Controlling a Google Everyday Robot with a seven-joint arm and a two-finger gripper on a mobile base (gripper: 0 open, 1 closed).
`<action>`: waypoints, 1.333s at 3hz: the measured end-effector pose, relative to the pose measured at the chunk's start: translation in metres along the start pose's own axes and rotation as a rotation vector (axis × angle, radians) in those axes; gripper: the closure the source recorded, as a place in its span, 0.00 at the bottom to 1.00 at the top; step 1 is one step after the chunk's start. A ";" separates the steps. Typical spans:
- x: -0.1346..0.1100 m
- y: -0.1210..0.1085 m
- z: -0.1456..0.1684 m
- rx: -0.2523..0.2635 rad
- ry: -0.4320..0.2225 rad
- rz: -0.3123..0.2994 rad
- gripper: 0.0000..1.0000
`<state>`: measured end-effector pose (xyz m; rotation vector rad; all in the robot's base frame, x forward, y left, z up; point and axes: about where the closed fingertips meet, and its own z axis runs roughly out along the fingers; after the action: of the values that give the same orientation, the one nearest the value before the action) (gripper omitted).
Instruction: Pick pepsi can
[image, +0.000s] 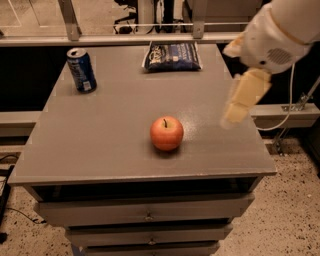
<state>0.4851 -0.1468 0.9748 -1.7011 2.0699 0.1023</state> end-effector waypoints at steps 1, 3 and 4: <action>-0.077 -0.024 0.038 -0.039 -0.191 -0.019 0.00; -0.142 -0.042 0.064 -0.053 -0.336 -0.027 0.00; -0.154 -0.056 0.073 -0.060 -0.424 0.039 0.00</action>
Offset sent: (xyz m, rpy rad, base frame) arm 0.1048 0.1905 0.0128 0.4322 -0.0519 0.1565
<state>0.5799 0.0051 0.9821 -1.5138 1.7959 0.4966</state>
